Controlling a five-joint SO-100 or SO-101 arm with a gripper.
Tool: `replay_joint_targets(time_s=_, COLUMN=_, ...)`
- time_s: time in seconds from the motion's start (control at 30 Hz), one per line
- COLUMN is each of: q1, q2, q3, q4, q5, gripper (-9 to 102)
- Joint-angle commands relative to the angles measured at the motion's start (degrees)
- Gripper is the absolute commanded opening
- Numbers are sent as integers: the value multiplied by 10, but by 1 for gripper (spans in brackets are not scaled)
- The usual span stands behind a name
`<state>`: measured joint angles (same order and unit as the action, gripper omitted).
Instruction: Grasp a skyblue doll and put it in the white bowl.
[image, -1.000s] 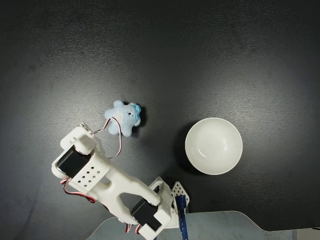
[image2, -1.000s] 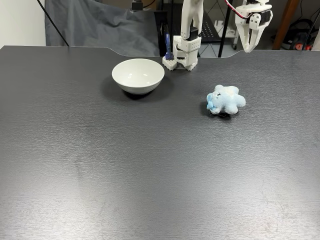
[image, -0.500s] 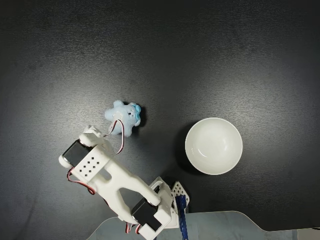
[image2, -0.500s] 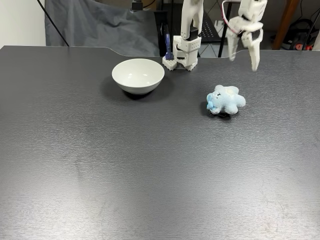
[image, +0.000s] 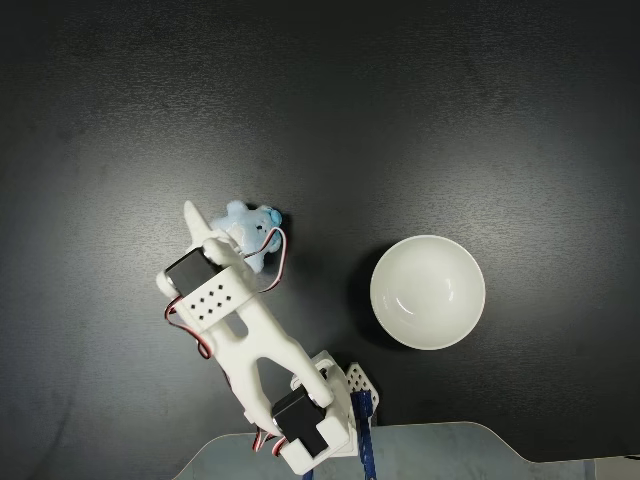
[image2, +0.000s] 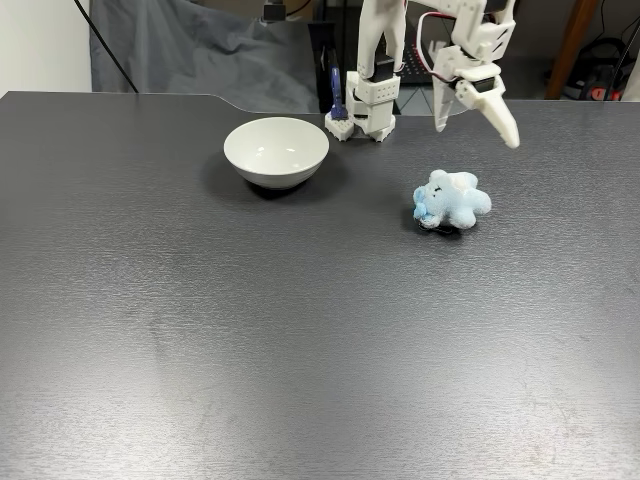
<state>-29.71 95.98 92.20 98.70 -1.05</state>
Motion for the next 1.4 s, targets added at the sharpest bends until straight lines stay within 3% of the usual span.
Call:
replay_joint_targets(time_s=0.0, q1=11, q2=18, q3=-6, q4=24, q5=-4, gripper=77)
replay_joint_targets(time_s=0.73, q1=6, q2=-160, q3=-8, q4=-54, q5=-4, gripper=77)
replay_joint_targets(time_s=1.37, q1=13, q2=-178, q3=-9, q4=-98, q5=-4, gripper=77)
